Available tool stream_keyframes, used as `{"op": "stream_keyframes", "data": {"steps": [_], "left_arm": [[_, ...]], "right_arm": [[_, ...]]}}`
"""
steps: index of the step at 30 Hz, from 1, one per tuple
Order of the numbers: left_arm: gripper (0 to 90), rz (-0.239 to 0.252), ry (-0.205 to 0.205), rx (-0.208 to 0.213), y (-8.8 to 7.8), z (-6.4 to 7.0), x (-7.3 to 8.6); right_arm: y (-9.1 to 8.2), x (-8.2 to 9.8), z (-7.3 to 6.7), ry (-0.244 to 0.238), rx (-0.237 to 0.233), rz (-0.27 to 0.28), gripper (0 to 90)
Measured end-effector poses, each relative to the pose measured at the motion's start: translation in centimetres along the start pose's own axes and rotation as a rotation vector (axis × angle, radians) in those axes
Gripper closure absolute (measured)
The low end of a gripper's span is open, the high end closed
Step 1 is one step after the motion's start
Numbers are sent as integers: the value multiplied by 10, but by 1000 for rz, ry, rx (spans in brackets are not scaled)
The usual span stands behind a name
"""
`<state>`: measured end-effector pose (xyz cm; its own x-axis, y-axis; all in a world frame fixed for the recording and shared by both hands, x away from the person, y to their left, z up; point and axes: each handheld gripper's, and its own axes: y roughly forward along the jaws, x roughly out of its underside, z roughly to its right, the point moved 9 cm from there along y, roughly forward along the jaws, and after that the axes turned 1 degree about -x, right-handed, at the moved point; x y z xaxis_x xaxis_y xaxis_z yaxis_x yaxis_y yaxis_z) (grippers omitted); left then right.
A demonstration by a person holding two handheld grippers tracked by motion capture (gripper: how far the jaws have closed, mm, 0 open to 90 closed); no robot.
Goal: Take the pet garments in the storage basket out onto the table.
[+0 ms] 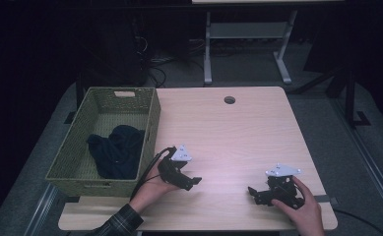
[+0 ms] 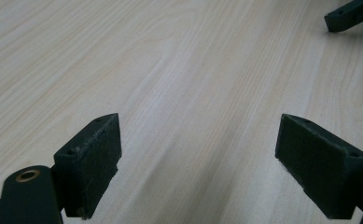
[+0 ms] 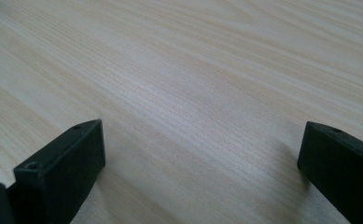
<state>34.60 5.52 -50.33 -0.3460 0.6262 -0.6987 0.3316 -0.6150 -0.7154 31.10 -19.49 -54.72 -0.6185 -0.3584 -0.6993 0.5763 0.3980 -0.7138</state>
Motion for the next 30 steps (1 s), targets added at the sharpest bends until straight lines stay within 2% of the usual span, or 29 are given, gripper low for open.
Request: {"op": "stream_keyframes", "data": {"steps": [9, 14, 22, 30], "left_arm": [[140, 5, -5, 3, -4, 0, -4], [140, 20, -28, 10, -6, -1, -7], [140, 29, -21, 2, -11, -2, -13], [140, 34, -11, 12, -17, -1, -18]], "right_arm": [[0, 0, 0, 1, 2, 0, 5], [0, 0, 0, 4, 0, -2, 5], [0, 0, 0, 3, 0, -2, 4], [0, 0, 0, 4, 0, -2, 5]]}}
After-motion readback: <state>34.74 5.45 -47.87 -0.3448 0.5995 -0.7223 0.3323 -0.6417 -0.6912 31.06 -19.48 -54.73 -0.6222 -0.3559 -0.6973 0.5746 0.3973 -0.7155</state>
